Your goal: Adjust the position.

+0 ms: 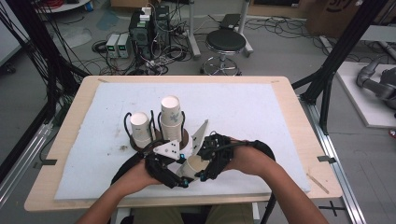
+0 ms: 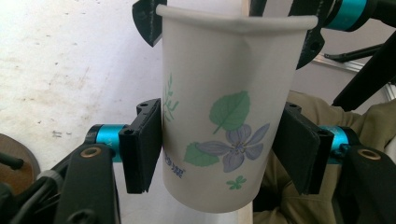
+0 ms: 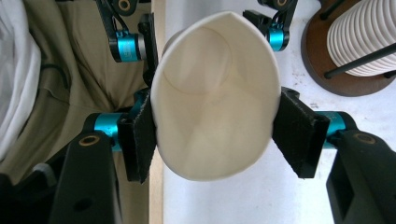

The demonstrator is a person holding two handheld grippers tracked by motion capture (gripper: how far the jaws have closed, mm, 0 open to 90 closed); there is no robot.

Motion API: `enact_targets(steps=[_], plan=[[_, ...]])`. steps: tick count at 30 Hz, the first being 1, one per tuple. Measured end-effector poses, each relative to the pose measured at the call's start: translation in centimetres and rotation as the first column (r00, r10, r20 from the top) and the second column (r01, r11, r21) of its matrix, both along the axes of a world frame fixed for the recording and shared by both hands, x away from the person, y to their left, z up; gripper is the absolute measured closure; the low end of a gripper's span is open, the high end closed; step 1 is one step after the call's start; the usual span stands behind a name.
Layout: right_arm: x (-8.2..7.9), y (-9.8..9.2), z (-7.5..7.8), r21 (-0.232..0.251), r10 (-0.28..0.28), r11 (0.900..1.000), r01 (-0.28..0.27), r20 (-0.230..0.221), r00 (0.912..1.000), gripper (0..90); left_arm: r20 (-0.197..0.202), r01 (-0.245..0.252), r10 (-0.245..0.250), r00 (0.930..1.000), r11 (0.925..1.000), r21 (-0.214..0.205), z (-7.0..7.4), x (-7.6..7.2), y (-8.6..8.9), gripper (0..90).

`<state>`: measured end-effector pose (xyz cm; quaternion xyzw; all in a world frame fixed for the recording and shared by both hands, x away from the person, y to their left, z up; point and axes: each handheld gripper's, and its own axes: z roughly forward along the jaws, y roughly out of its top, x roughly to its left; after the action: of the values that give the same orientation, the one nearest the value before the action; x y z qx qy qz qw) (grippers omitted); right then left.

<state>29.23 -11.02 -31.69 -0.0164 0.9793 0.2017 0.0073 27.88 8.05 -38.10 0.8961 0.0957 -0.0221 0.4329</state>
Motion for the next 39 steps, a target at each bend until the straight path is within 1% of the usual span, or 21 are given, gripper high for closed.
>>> enact_targets(steps=[5,6,9,12,15,16,17,18,19,22,25,27,28,29,31,33,35,36,37,38,39], plan=[[0.3,-0.3,-0.3,0.027,-0.003,0.9996,0.003,-0.021,0.9998,36.1,0.002,0.003,-0.003,1.0,1.0,-0.004,-0.1,0.0,0.0,36.8],[0.3,-0.4,-0.4,0.033,-0.007,0.9994,0.008,-0.028,0.9996,35.1,-0.001,0.002,-0.002,1.0,0.9999,-0.014,-0.1,-0.1,0.1,36.8],[0.5,-0.9,-0.6,0.086,-0.029,0.9957,0.033,-0.047,0.9984,32.5,0.0,-0.004,0.004,1.0,0.9994,-0.034,-0.2,0.0,0.3,36.6],[0.7,-1.7,-0.6,0.168,-0.056,0.9836,0.066,-0.065,0.9963,28.0,-0.007,-0.022,0.022,0.9997,0.9983,-0.053,-0.5,0.1,0.7,36.1],[0.9,-2.7,-0.5,0.248,-0.086,0.9635,0.102,-0.071,0.9937,25.6,-0.007,-0.044,0.044,0.999,0.9957,-0.082,-0.8,0.2,1.2,35.5],[0.9,-3.1,-0.5,0.279,-0.103,0.953,0.119,-0.071,0.9921,24.6,-0.006,-0.058,0.058,0.9983,0.9932,-0.101,-1.0,0.2,1.5,34.8],[0.9,-3.6,-0.5,0.312,-0.121,0.9396,0.14,-0.081,0.9894,23.5,-0.005,-0.074,0.074,0.9973,0.9908,-0.114,-1.1,0.2,1.6,34.2],[1.0,-4.0,-0.5,0.341,-0.127,0.9282,0.149,-0.085,0.9882,23.4,0.001,-0.087,0.088,0.9961,0.988,-0.127,-1.2,0.3,2.0,33.9],[1.1,-4.7,-0.4,0.385,-0.148,0.9064,0.175,-0.098,0.9841,23.4,0.001,-0.106,0.107,0.9943,0.984,-0.144,-1.3,0.3,2.3,33.8],[1.1,-6.4,-0.5,0.472,-0.194,0.8521,0.227,-0.119,0.9738,23.4,0.014,-0.144,0.149,0.9887,0.9726,-0.182,-1.5,0.2,3.4,33.5],[0.9,-8.2,-0.8,0.523,-0.25,0.806,0.277,-0.123,0.9604,23.1,0.026,-0.171,0.182,0.983,0.9585,-0.228,-1.6,0.0,4.4,33.3],[0.8,-9.3,-1.2,0.549,-0.285,0.7772,0.308,-0.129,0.9499,22.9,0.038,-0.187,0.204,0.9782,0.9473,-0.26,-1.6,-0.2,5.0,33.1],[0.8,-9.8,-1.4,0.56,-0.297,0.7653,0.317,-0.13,0.946,22.7,0.05,-0.193,0.214,0.9756,0.9422,-0.274,-1.6,-0.2,5.2,33.1],[0.7,-10.3,-1.7,0.566,-0.316,0.7539,0.334,-0.133,0.9392,22.5,0.057,-0.198,0.223,0.9731,0.936,-0.291,-1.6,-0.3,5.5,33.0],[0.6,-11.1,-2.4,0.568,-0.347,0.7399,0.361,-0.137,0.9276,22.3,0.07,-0.206,0.24,0.9682,0.9251,-0.319,-1.7,-0.5,5.8,33.1],[0.5,-11.7,-3.1,0.575,-0.376,0.7218,0.385,-0.141,0.9159,22.2,0.083,-0.207,0.249,0.965,0.9168,-0.342,-1.8,-0.7,6.0,33.1],[0.4,-12.3,-3.8,0.583,-0.415,0.6998,0.413,-0.138,0.8991,21.8,0.096,-0.208,0.26,0.9609,0.9064,-0.368,-1.9,-0.9,6.2,33.0],[0.3,-12.6,-4.1,0.588,-0.433,0.6865,0.428,-0.143,0.8903,21.8,0.098,-0.207,0.261,0.9604,0.9041,-0.374,-1.9,-1.0,6.3,33.1],[0.3,-12.9,-4.4,0.592,-0.446,0.679,0.435,-0.138,0.8843,21.8,0.1,-0.211,0.268,0.9581,0.8991,-0.383,-2.0,-1.1,6.4,33.0],[0.3,-13.2,-4.7,0.598,-0.467,0.6674,0.444,-0.129,0.8749,21.8,0.11,-0.214,0.276,0.9547,0.8946,-0.392,-2.0,-1.2,6.6,32.7],[0.3,-13.6,-5.1,0.604,-0.492,0.6535,0.457,-0.12,0.8624,21.7,0.114,-0.218,0.285,0.9517,0.8894,-0.402,-2.1,-1.2,6.7,32.7]])
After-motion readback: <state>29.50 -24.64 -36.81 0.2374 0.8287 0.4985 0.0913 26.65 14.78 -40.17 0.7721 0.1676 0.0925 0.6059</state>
